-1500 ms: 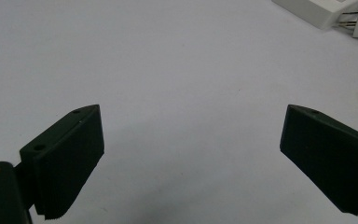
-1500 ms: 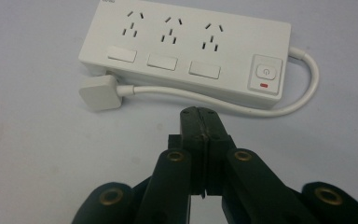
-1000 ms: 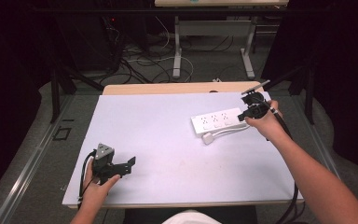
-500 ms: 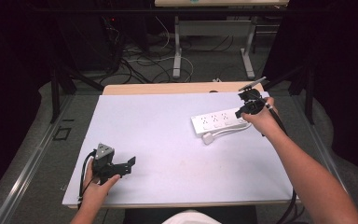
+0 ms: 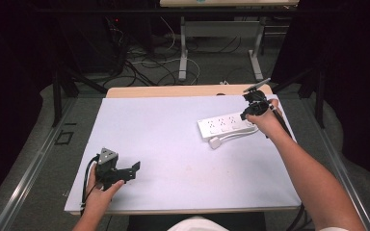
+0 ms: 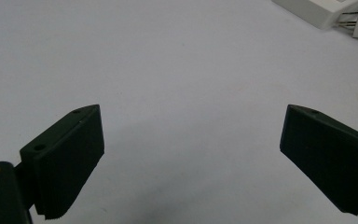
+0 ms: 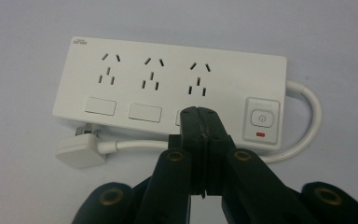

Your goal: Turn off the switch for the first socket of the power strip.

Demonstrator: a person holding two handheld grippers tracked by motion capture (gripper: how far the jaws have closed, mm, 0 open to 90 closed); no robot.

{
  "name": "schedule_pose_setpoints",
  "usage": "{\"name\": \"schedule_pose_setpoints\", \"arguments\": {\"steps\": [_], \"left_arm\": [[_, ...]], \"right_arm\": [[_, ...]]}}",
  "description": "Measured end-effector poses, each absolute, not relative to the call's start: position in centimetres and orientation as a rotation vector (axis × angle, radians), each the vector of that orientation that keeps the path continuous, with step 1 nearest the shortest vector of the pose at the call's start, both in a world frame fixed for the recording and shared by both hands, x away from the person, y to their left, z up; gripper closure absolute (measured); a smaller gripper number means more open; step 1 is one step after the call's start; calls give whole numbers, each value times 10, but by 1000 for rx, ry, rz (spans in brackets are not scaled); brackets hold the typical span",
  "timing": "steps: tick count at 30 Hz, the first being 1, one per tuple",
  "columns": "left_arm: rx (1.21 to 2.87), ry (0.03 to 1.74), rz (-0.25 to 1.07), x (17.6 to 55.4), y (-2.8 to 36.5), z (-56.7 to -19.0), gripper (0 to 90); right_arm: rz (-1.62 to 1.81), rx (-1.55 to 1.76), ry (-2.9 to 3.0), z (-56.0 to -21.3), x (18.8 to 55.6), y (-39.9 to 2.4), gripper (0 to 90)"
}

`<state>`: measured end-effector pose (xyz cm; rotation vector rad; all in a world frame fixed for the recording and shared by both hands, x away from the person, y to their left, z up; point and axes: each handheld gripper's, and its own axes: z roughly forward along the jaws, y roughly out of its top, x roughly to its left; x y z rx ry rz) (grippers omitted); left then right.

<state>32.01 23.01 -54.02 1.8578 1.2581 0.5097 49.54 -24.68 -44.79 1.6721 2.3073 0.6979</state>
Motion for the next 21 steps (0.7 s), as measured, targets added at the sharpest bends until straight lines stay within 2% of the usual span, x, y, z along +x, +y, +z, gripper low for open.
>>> {"name": "schedule_pose_setpoints", "arguments": {"steps": [21], "left_arm": [[1865, 1257, 502, 320, 231, -540, 61]], "right_arm": [[672, 1741, 2281, -461, 508, -243, 900]]}}
